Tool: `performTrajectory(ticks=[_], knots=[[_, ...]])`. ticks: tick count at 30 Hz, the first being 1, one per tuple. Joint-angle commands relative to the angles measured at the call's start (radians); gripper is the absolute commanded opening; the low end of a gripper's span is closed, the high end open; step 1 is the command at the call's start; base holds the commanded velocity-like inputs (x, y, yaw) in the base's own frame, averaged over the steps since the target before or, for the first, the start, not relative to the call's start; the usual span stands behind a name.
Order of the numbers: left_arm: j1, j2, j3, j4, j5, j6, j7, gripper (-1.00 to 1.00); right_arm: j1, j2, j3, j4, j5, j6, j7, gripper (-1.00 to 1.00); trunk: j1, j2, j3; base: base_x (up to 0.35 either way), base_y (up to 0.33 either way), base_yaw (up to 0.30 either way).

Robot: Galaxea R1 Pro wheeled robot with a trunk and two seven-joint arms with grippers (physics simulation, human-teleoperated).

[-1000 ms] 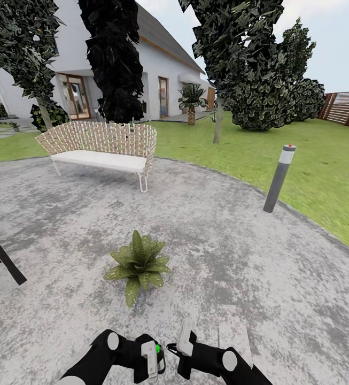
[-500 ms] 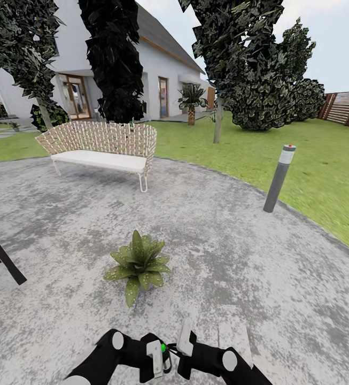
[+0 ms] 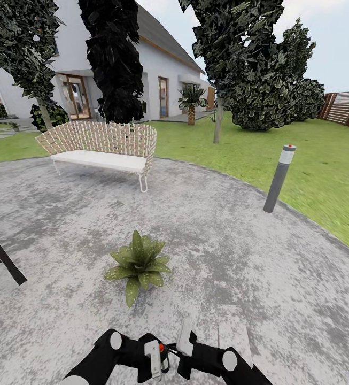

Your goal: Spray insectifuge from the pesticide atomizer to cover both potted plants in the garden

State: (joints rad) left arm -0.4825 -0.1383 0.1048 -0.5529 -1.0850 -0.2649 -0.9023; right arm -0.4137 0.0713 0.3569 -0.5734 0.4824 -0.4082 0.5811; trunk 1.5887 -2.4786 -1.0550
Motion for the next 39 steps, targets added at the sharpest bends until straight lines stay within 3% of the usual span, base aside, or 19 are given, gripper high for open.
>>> performTrajectory(ticks=[1, 2, 13, 14, 18, 20, 24, 26, 28, 30, 32, 34, 35, 37, 39], knots=[[0.0, 0.002, 0.009, -0.001, -0.008, -0.006, -0.004, -1.0, 0.0, 0.0, -0.001, 0.0, 0.01, -0.006, -0.001, -1.0, 0.0, 0.0, -0.001, 0.0, 0.0, 0.0], [0.001, 0.012, 0.01, -0.001, -0.008, -0.005, -0.004, -1.0, 0.0, 0.0, -0.001, 0.0, 0.01, -0.006, -0.001, -1.0, 0.0, 0.0, -0.001, 0.0, 0.0, 0.0], [0.007, 0.219, 0.013, 0.021, -0.006, -0.007, -0.004, -1.0, 0.0, -0.003, -0.003, 0.001, 0.011, -0.006, -0.001, -1.0, 0.0, 0.0, -0.001, 0.0, 0.0, 0.0], [0.007, 0.236, 0.013, 0.033, -0.006, -0.007, -0.002, -1.0, 0.0, -0.004, -0.004, 0.001, 0.011, -0.006, -0.001, 1.0, 0.0, 0.0, -0.001, 0.0, 0.0, 0.0], [0.007, 0.304, 0.015, 0.086, -0.006, -0.008, 0.041, -1.0, 0.0, -0.011, -0.009, 0.008, 0.01, -0.007, -0.002, 1.0, 0.0, 0.0, -0.001, 0.0, 0.0, 0.0], [0.007, 0.319, 0.015, 0.12, -0.006, -0.007, 0.07, -1.0, 0.0, -0.015, -0.01, 0.009, 0.011, -0.006, -0.005, 1.0, 0.0, 0.0, -0.001, 0.0, 0.0, 0.0], [0.007, 0.325, 0.063, 0.22, 0.024, -0.006, 0.232, -1.0, 0.0, -0.053, -0.008, 0.039, 0.012, 0.001, -0.02, 1.0, 0.0, 0.0, -0.001, 0.0, 0.0, 0.0], [0.007, 0.321, 0.118, 0.262, 0.076, -0.004, 0.323, -1.0, 0.0, -0.074, -0.008, 0.145, 0.008, 0.003, -0.124, 1.0, 0.0, 0.0, -0.001, 0.0, 0.0, 0.0], [0.007, 0.319, 0.185, 0.307, 0.159, -0.005, 0.399, -1.0, 0.0, -0.079, -0.007, 0.267, 0.004, 0.004, -0.289, 1.0, 0.0, 0.0, -0.001, 0.0, 0.0, 0.0], [0.009, 0.319, 0.227, 0.351, 0.234, -0.007, 0.463, -1.0, 0.0, -0.075, -0.013, 0.376, 0.001, 0.004, -0.45, 1.0, 0.0, 0.0, -0.001, 0.0, 0.0, 0.0], [0.026, 0.313, 0.245, 0.382, 0.298, -0.016, 0.539, -1.0, 0.001, -0.072, -0.067, 0.472, -0.026, 0.003, -0.629, 1.0, 0.0, 0.0, -0.001, 0.0, 0.0, 0.0], [0.04, 0.304, 0.251, 0.4, 0.369, -0.061, 0.617, -1.0, 0.001, -0.073, -0.15, 0.507, -0.115, 0.003, -0.728, 1.0, 0.0, 0.0, -0.001, 0.0, 0.0, 0.0], [0.048, 0.3, 0.254, 0.422, 0.424, -0.093, 0.654, -1.0, 0.001, -0.077, -0.178, 0.513, -0.172, 0.003, -0.748, 1.0, 0.0, 0.0, -0.001, 0.0, 0.0, 0.0], [0.062, 0.296, 0.256, 0.457, 0.556, -0.153, 0.717, -1.0, 0.001, -0.082, -0.202, 0.518, -0.279, 0.003, -0.763, 1.0, 0.0, 0.0, -0.001, 0.0, 0.0, 0.0], [0.07, 0.294, 0.257, 0.468, 0.661, -0.177, 0.744, -1.0, 0.001, -0.082, -0.208, 0.519, -0.357, 0.002, -0.767, 1.0, 0.0, 0.0, -0.001, 0.0, 0.0, -0.021]])
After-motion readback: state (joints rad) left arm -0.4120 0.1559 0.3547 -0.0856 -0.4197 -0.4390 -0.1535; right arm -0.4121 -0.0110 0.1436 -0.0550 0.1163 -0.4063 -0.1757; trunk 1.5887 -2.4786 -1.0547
